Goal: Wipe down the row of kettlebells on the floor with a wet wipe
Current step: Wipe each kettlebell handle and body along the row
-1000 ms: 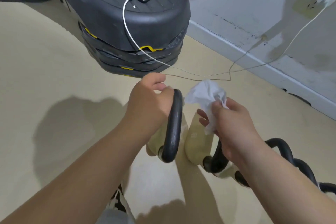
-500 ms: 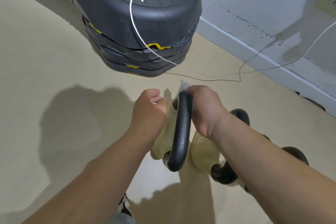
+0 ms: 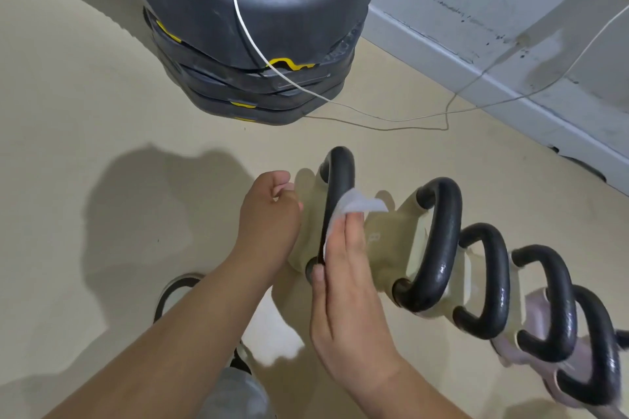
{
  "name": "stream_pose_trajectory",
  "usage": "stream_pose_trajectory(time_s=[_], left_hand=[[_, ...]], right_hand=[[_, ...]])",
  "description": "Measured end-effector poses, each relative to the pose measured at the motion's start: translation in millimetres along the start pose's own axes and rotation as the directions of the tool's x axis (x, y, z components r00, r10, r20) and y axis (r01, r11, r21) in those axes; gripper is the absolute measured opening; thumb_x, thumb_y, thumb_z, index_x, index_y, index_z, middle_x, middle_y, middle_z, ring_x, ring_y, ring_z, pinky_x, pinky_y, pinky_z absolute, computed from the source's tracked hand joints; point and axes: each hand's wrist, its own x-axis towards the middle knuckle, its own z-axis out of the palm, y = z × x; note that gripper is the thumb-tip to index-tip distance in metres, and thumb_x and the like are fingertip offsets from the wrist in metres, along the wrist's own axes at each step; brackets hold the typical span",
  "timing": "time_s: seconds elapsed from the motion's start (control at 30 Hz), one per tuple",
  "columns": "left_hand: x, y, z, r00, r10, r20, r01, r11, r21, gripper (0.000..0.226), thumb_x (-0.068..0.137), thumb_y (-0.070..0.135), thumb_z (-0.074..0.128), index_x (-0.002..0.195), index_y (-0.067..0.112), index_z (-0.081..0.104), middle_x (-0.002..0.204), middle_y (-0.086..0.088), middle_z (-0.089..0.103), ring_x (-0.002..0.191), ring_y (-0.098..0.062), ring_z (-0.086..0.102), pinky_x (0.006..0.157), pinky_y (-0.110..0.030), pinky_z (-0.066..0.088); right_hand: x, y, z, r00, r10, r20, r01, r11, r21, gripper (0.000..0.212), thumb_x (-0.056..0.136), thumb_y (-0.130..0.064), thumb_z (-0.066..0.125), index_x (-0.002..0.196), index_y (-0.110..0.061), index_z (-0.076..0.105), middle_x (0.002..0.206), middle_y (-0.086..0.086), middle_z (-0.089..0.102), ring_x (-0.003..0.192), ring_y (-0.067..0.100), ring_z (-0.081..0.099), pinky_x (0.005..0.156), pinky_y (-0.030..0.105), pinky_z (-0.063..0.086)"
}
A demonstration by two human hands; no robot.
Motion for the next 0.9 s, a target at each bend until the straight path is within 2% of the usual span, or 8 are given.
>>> stream_pose_trajectory(time_s=[0.17,0.27,0.37,0.47,0.57,0.73,0.8,0.9], left_hand=[[-7.2,-5.2,0.5,1.0,-0.003,0.028,0.003,1.0,0.004,0.026,0.098,0.019,0.049,0.118,0.03,0.061,0.12,0.009,0.064,0.103,-0.014,0.069,0.1,-0.048,0.054],[-14.8,-4.7,-1.9,0.999,-0.028,0.031,0.028,1.0,-0.006,0.028,0.098,0.016,0.049,0.12,0.029,0.061,0.121,0.007,0.064,0.105,-0.016,0.069,0.101,-0.049,0.054],[-25.7,-1.2,-7.9,0.997,-0.06,0.04,0.06,0.998,-0.016,0.027,0.1,0.015,0.048,0.121,0.027,0.06,0.121,0.006,0.063,0.101,-0.015,0.069,0.096,-0.048,0.058],[-37.8,2.2,-16.9,0.995,-0.08,0.055,0.08,0.997,-0.003,0.029,0.101,0.015,0.049,0.127,0.022,0.059,0.118,0.005,0.063,0.099,-0.015,0.069,0.092,-0.045,0.06],[-52.3,5.5,-26.0,0.993,-0.085,0.084,0.079,0.994,0.071,0.025,0.099,0.014,0.051,0.12,0.023,0.061,0.113,0.004,0.064,0.099,-0.018,0.07,0.094,-0.046,0.059],[-73.8,21.1,-35.4,0.988,-0.068,0.14,0.027,0.961,0.275,0.025,0.093,0.008,0.046,0.097,0.028,0.061,0.109,0.003,0.065,0.101,-0.024,0.067,0.097,-0.05,0.057],[-80.7,29.8,-39.4,0.984,-0.066,0.165,0.008,0.943,0.332,0.025,0.093,0.006,0.046,0.101,0.024,0.061,0.11,-0.002,0.066,0.099,-0.026,0.068,0.094,-0.049,0.058],[-88.9,45.8,-46.8,0.973,-0.071,0.221,-0.036,0.894,0.447,0.03,0.095,0.011,0.048,0.119,0.021,0.061,0.113,-0.004,0.065,0.104,-0.028,0.068,0.092,-0.046,0.059]], right_hand=[[-33.6,0.0,29.5,0.992,0.129,0.0,-0.129,0.991,0.019,0.051,0.103,-0.017,0.032,0.152,-0.006,0.021,0.163,0.01,0.013,0.135,0.032,0.044,0.106,0.017,0.034],[-52.8,1.8,44.0,0.983,0.184,0.0,-0.184,0.982,0.033,0.054,0.108,-0.032,0.019,0.157,-0.013,0.004,0.169,0.014,0.006,0.152,0.024,0.018,0.118,0.015,0.018],[-61.2,-1.0,40.9,0.944,0.314,0.105,-0.328,0.928,0.177,0.064,0.107,-0.022,0.025,0.162,-0.026,-0.008,0.173,-0.005,-0.002,0.156,-0.001,0.001,0.12,0.009,0.008],[-60.9,-5.4,27.7,0.894,0.374,0.246,-0.423,0.886,0.19,0.048,0.107,-0.018,0.028,0.15,-0.04,0.022,0.154,-0.004,0.044,0.134,0.004,0.047,0.111,0.022,0.041],[-52.4,-12.6,9.5,0.794,0.466,0.391,-0.563,0.806,0.183,0.042,0.109,-0.03,0.029,0.148,-0.045,0.027,0.13,-0.007,0.062,0.117,0.011,0.061,0.099,0.028,0.047],[-32.0,-35.7,-41.2,0.687,0.66,0.304,-0.72,0.565,0.403,0.027,0.109,-0.023,0.037,0.118,-0.019,0.062,0.105,-0.007,0.068,0.099,0.011,0.064,0.091,0.026,0.051],[-25.9,-47.9,-59.8,0.699,0.678,0.227,-0.69,0.559,0.46,0.028,0.109,-0.022,0.035,0.124,-0.018,0.059,0.114,0.001,0.068,0.111,0.021,0.064,0.099,0.037,0.049],[-20.2,-66.7,-73.6,0.774,0.611,0.163,-0.605,0.64,0.475,0.028,0.11,-0.019,0.032,0.129,-0.017,0.053,0.107,-0.003,0.058,0.11,0.025,0.06,0.085,0.023,0.044]])
